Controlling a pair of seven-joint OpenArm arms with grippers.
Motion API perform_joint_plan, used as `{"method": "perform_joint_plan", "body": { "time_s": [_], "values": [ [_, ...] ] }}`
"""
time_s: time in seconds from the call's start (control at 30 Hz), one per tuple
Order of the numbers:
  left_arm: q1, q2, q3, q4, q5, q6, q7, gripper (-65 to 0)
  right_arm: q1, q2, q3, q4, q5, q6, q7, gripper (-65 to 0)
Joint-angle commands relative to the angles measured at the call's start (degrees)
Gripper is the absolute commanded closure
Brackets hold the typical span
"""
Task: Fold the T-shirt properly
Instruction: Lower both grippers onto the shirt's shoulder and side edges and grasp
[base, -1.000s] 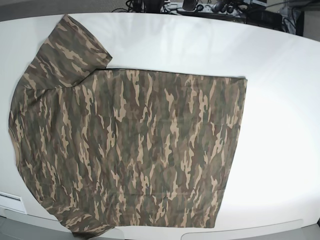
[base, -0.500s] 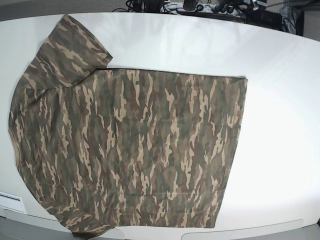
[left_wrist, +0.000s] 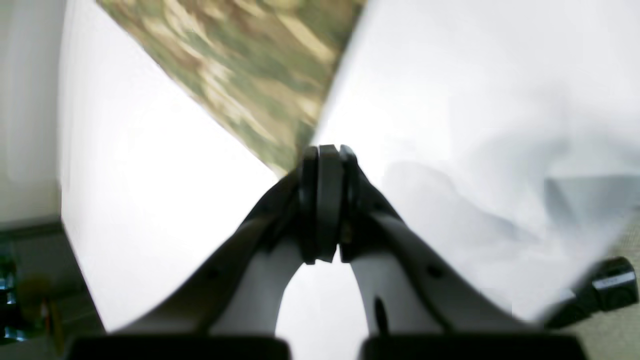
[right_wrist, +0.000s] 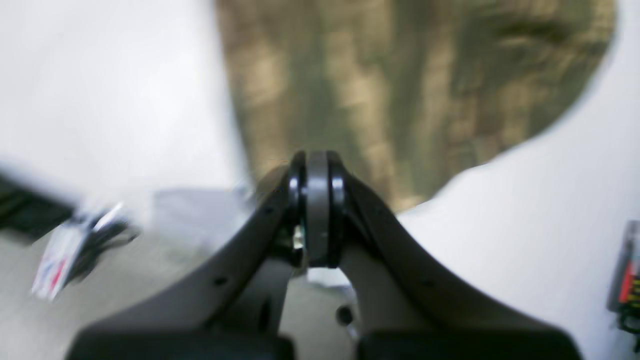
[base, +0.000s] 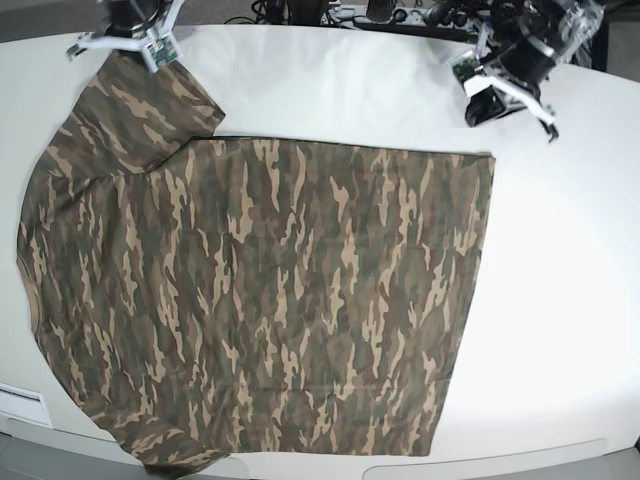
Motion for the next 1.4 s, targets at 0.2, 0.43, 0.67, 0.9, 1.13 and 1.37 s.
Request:
{"method": "perform_joint_plan", "body": {
  "time_s": [0.2, 0.43, 0.67, 0.9, 1.13, 1.37],
  "values": [
    [-13.4, -5.9, -0.3, -12.0, 0.0, -18.1, -17.5, 0.0, 2.8, 0.3, 8.0, 0.8, 6.8, 3.4, 3.2, 0.0],
    [-28.8, -10.0, 4.7, -23.7, 0.0, -32.5, -31.0, -3.7, 2.7, 0.3, 10.1, 0.8, 8.9, 4.0, 3.8, 0.0],
    [-38.7, -11.4, 16.5, -24.8, 0.7, -34.5, -32.0, -34.7, 2.6, 0.3, 10.1, 0.8, 9.0, 4.0, 3.9, 0.0],
    [-48.7, -11.4, 33.4, -27.6, 8.0, -32.8, -31.6, -34.7, 2.4, 0.3, 10.1, 0.8, 8.9, 4.0, 3.7, 0.0],
    [-53.0, -12.5, 38.9, -29.5, 12.8, -32.2, -31.6, -34.7, 2.4, 0.3, 10.1, 0.8, 9.0, 4.0, 3.5, 0.0],
    [-53.4, -15.7, 38.9, -30.3, 14.3, -32.4, -31.7, -34.7, 2.4, 0.3, 10.1, 0.8, 8.9, 4.0, 3.6, 0.0]
  ]
}}
